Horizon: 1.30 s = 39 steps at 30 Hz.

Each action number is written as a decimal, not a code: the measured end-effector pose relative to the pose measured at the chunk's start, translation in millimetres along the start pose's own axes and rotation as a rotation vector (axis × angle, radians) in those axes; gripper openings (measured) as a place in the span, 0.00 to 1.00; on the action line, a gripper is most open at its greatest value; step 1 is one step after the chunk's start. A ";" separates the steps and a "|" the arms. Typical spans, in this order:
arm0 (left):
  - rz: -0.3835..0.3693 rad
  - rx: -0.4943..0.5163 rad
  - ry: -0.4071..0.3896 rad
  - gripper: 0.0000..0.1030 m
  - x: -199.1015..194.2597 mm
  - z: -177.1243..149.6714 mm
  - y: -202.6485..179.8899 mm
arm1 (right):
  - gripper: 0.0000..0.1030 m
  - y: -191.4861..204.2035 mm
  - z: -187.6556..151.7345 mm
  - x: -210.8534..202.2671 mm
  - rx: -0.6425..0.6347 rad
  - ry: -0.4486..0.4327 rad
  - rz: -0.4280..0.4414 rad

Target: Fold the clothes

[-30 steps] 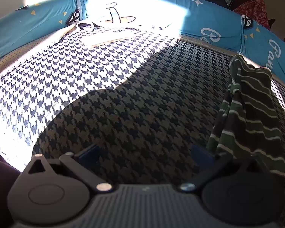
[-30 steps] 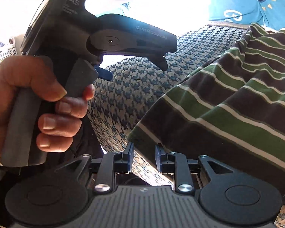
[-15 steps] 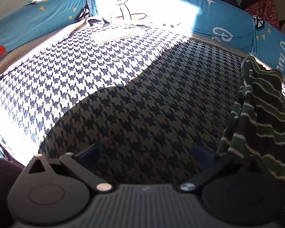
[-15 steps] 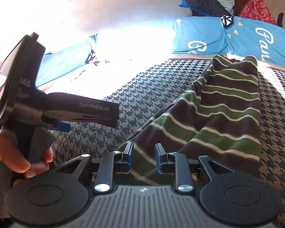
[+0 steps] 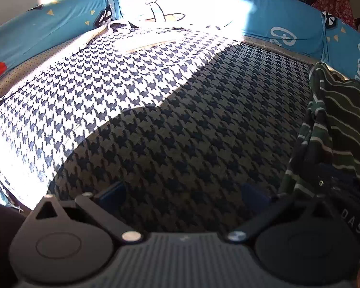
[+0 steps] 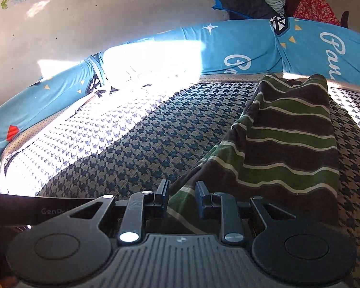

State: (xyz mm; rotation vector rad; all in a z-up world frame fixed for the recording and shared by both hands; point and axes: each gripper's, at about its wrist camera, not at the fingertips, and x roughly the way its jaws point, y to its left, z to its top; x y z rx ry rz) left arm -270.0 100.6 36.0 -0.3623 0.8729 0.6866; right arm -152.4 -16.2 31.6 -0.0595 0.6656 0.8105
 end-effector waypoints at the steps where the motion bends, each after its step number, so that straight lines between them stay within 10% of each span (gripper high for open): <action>1: 0.003 0.003 0.002 1.00 1.0 0.2 -0.9 | 0.23 -0.2 0.0 3.2 0.003 0.007 0.001; 17: 0.009 0.008 0.000 1.00 3.2 1.8 -3.0 | 0.04 -4.3 -4.1 20.4 0.011 0.006 -0.063; 39: 0.074 0.034 -0.037 1.00 0.9 4.1 -5.9 | 0.15 -9.6 -1.3 19.2 0.130 0.008 0.074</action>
